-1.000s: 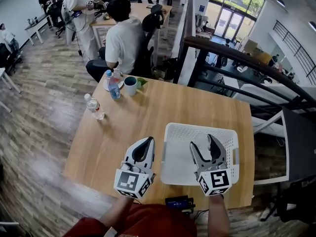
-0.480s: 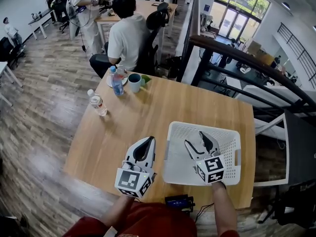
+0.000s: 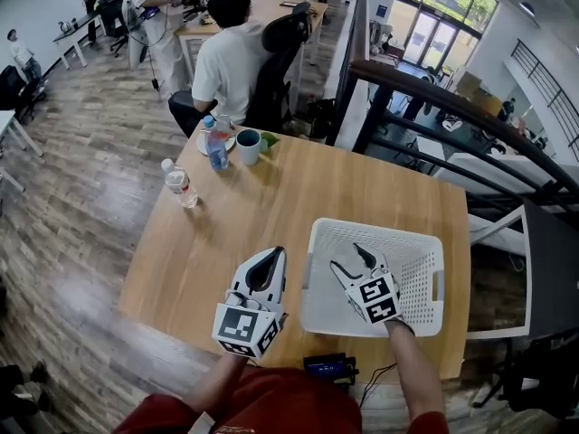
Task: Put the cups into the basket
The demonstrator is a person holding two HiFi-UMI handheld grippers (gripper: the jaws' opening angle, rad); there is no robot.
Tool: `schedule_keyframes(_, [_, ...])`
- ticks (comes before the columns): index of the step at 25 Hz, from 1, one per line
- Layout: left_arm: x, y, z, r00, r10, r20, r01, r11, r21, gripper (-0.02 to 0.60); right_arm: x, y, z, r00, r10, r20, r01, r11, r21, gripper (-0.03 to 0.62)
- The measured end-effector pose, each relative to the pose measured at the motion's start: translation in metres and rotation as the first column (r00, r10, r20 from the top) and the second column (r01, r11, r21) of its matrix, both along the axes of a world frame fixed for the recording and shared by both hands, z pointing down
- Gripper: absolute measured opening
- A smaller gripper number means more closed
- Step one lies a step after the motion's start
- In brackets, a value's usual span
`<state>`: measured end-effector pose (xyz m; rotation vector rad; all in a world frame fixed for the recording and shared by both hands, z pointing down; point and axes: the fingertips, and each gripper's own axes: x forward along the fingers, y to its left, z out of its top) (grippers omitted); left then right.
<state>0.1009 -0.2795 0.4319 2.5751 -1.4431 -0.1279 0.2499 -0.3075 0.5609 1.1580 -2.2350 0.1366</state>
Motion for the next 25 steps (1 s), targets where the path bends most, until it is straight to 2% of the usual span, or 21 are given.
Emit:
schedule_keyframes(10, [-0.001, -0.001, 0.010, 1.000, -0.003, 0.009, 0.003, 1.000, -0.021, 0.006, -0.014, -0.005, 0.026, 0.995, -0.087, -0.056, 0.081, 0.992, -0.092, 0.278])
schedule_keyframes(25, [0.000, -0.003, 0.015, 1.000, -0.007, 0.012, 0.007, 1.000, -0.030, 0.006, -0.012, -0.009, 0.052, 0.995, -0.082, -0.054, 0.072, 0.983, -0.168, 0.278])
